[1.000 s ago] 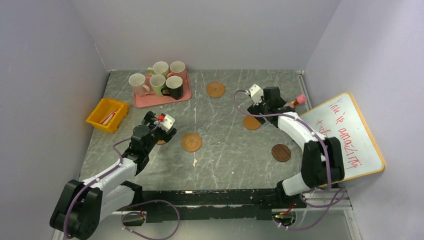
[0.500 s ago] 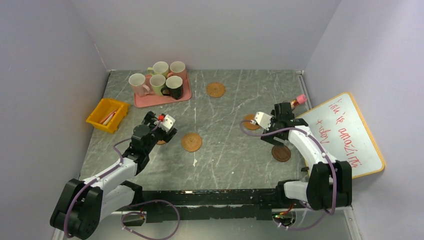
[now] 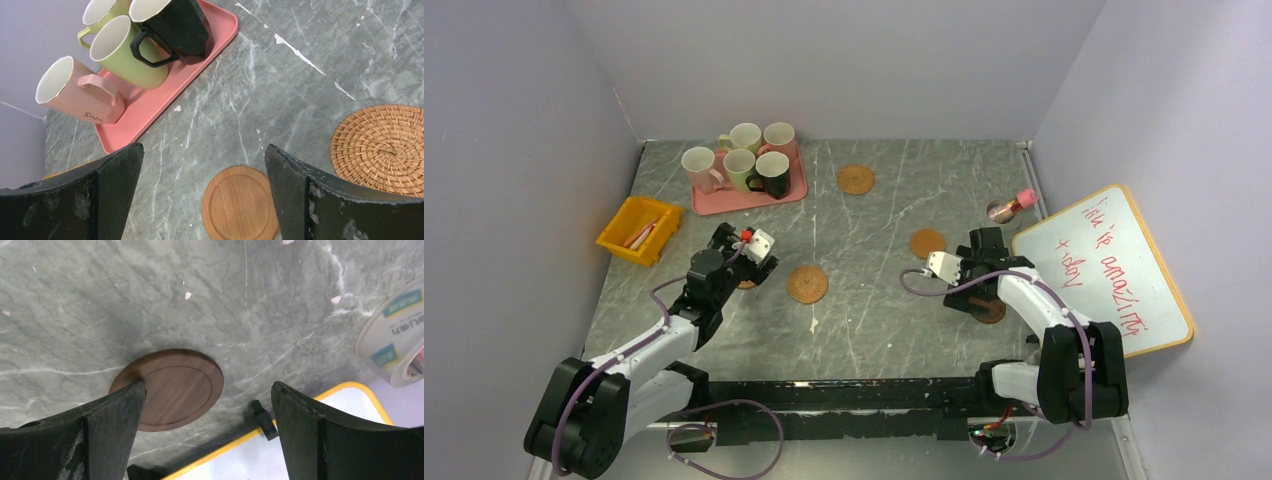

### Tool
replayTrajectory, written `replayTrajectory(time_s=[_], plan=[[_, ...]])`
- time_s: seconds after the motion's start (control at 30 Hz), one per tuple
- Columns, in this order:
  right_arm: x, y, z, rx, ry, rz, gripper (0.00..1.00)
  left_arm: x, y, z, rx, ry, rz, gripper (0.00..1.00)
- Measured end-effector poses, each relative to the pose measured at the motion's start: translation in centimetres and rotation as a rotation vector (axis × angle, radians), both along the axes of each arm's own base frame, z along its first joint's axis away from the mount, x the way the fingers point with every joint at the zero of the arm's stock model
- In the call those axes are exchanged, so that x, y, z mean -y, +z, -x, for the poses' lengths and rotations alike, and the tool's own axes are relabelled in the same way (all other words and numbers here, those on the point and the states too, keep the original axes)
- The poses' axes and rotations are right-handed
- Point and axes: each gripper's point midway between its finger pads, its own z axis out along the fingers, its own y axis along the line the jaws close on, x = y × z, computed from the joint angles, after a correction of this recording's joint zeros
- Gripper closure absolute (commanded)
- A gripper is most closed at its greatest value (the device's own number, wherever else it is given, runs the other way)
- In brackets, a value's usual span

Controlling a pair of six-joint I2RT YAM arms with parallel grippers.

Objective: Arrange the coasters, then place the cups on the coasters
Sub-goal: Move the coaster to the center of the board.

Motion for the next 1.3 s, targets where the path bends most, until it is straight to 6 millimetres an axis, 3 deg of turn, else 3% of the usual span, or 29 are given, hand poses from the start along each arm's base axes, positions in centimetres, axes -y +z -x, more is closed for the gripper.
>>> replayTrajectory(time_s=[0.2,0.33,0.67,1.1,1.3], plan=[[-1.3,0.0,-1.4,0.047,0.03,-0.065,0.0,0.0,0.0,0.0,0.0,0.0,0.0,0.04],[-3.6,0.0,-1.7,0.056,0.085,-0.134,0.0,0.0,0.0,0.0,0.0,0.0,0.0,0.04],[-12.8,-0.1,-2.4,0.056,0.269,-0.249,0.0,0.0,-0.1,0.0,-0.004,0.0,-0.002,0.04],[-24.8,0.3,-8.5,0.099,0.262,-0.351,0.0,0.0,-0.1,0.0,-0.004,0.0,-0.002,0.04],[-29.4,0.6,-11.9,0.173,0.196,-0.374,0.0,0.0,-0.2,0.0,-0.005,0.0,-0.002,0.04]])
